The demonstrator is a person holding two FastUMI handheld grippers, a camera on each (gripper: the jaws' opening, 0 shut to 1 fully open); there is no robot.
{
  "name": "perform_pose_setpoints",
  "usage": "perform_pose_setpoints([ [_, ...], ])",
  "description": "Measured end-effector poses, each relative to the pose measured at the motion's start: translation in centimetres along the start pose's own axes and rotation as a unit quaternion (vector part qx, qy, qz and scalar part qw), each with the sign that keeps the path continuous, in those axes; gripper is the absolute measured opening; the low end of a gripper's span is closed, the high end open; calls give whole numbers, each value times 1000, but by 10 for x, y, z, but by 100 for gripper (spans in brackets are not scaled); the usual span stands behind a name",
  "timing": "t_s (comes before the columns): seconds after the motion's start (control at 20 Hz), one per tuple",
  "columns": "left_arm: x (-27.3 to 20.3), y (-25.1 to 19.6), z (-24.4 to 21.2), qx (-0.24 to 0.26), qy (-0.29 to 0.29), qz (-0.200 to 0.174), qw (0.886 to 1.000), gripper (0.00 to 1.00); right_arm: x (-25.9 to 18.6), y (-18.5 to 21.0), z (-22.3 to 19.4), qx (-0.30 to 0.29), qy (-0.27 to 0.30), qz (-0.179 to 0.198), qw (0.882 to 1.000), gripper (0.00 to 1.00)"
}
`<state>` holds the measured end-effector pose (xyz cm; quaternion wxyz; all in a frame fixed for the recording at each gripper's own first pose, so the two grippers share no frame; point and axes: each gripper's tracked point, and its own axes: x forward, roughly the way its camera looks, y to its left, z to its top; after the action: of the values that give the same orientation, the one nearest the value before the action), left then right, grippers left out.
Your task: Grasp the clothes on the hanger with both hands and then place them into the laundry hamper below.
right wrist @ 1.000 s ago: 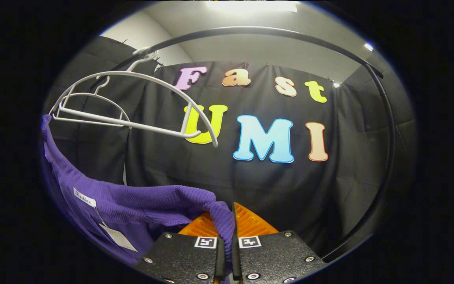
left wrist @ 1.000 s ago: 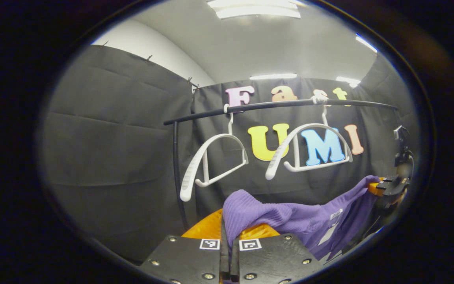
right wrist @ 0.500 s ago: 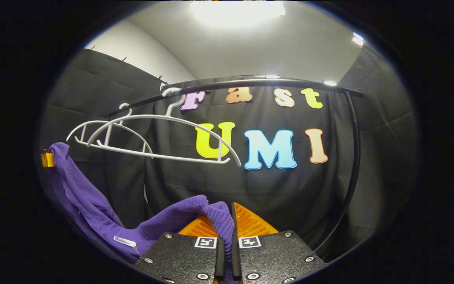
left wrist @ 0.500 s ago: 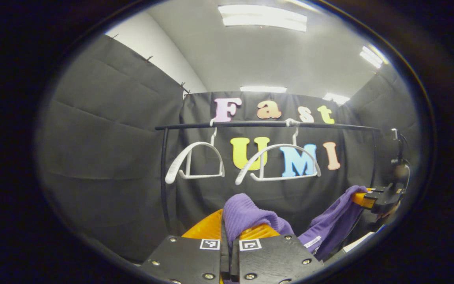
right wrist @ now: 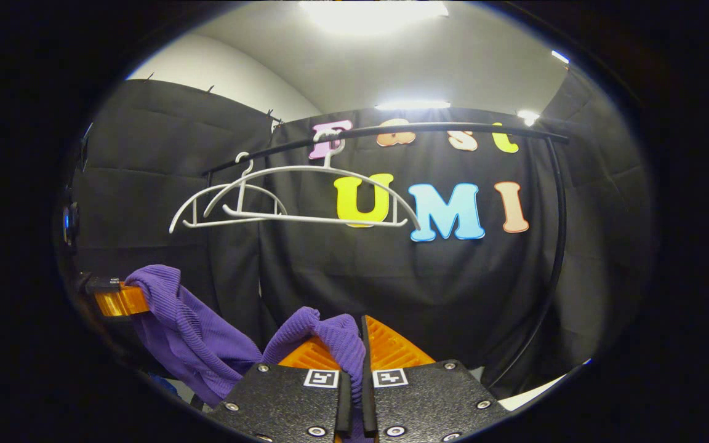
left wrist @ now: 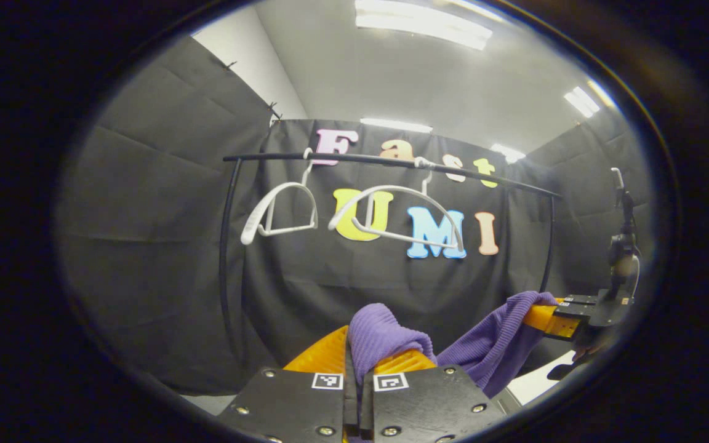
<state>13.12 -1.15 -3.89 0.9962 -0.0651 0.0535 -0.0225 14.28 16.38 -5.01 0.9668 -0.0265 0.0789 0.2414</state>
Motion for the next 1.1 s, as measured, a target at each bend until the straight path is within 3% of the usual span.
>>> perform_pose_setpoints([
  [0.15, 1, -15, -32, -3, 26, -13, 1000, 3, -6, 17, -29, 6, 30, 7, 999, 6],
  [0.2, 2, -19, -43, 1, 33, -17, 999, 7, -8, 22, -39, 9, 41, 11, 999, 6],
  [0.25, 3, -23, -55, 3, 42, -21, 999, 3, -10, 27, -50, 10, 52, 13, 998, 6],
  [0.35, 0, -28, -82, 7, 63, -27, 998, 7, -17, 34, -73, 4, 73, 18, 997, 6],
  [0.4, -2, -27, -95, 10, 73, -27, 997, 3, -21, 37, -84, 0, 84, 20, 996, 6],
  [0.7, -18, -17, -164, 13, 132, -13, 991, 3, -34, 48, -150, -4, 149, 18, 989, 7],
  [0.75, -23, -14, -176, 12, 142, -9, 990, 7, -34, 48, -160, -4, 159, 16, 987, 7],
  [0.8, -25, -11, -188, 12, 153, -6, 988, 2, -36, 46, -170, -4, 172, 15, 985, 7],
  [0.85, -25, -9, -198, 13, 164, -4, 986, 7, -36, 46, -181, -6, 184, 15, 983, 7],
  [1.1, -34, 5, -255, 19, 219, 8, 975, 3, -35, 50, -230, -19, 236, 15, 971, 8],
])
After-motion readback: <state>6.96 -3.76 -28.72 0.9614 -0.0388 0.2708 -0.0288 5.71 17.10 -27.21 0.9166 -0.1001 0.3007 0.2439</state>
